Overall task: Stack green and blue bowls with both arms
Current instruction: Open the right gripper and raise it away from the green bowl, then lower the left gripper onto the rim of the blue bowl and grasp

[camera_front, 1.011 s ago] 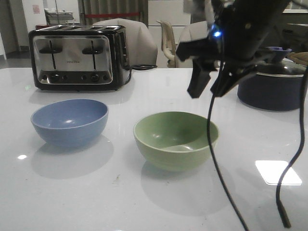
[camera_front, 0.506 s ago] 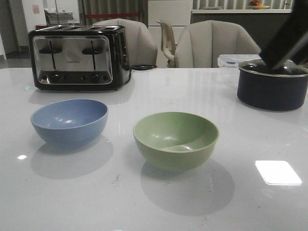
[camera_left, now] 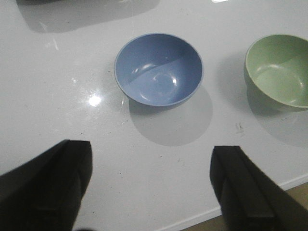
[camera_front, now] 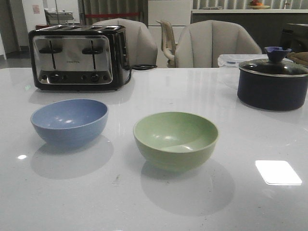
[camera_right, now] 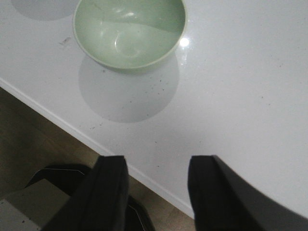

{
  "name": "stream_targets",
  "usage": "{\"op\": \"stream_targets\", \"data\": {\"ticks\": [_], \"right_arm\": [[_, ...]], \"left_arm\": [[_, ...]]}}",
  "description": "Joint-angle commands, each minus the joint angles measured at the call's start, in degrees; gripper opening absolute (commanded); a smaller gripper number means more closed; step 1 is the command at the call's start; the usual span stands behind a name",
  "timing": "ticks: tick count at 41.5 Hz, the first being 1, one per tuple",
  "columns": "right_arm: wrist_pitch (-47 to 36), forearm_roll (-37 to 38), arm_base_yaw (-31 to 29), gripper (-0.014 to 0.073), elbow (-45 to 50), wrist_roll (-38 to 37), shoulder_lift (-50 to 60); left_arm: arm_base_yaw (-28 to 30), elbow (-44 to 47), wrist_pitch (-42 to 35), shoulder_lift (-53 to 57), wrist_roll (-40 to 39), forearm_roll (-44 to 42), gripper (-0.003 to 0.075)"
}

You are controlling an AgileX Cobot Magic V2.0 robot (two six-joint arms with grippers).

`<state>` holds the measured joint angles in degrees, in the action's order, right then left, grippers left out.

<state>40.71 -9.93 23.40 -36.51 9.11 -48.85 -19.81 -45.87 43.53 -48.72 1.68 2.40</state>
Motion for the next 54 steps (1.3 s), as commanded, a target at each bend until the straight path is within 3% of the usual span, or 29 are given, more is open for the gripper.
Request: {"op": "stream_targets", "data": {"ticks": [1,13,25,44,49,54], "right_arm": [[-2.18,0.03,-0.14,0.0421,-1.62,0.42,0.34],[-2.18,0.03,-0.14,0.0421,-1.62,0.42,0.28],[-2.18,0.03,-0.14,0.0421,-1.62,0.42,0.28],[-2.18,0.03,-0.14,0.0421,-1.62,0.42,0.28],[-2.18,0.03,-0.14,0.0421,-1.62,0.42,0.28],[-2.18,0.03,-0.14,0.0421,-1.62,0.42,0.28]], "left_arm": [[-0.44,-5.33,-2.11,-6.41,0.04,-0.01,0.055],[-0.31,-14.94,-1.0,-26.17,0.04,-0.79,0.055],[5.96,-26.72,0.19,-44.56,-0.06,-0.52,0.055],[7.47,-33.28,-2.69,-59.24,-0.06,2.19,0.0546],[7.47,-33.28,-3.32,-59.97,-0.06,2.19,0.0474],[7.47,-33.28,-3.32,-59.97,-0.06,2.19,0.0351]]}}
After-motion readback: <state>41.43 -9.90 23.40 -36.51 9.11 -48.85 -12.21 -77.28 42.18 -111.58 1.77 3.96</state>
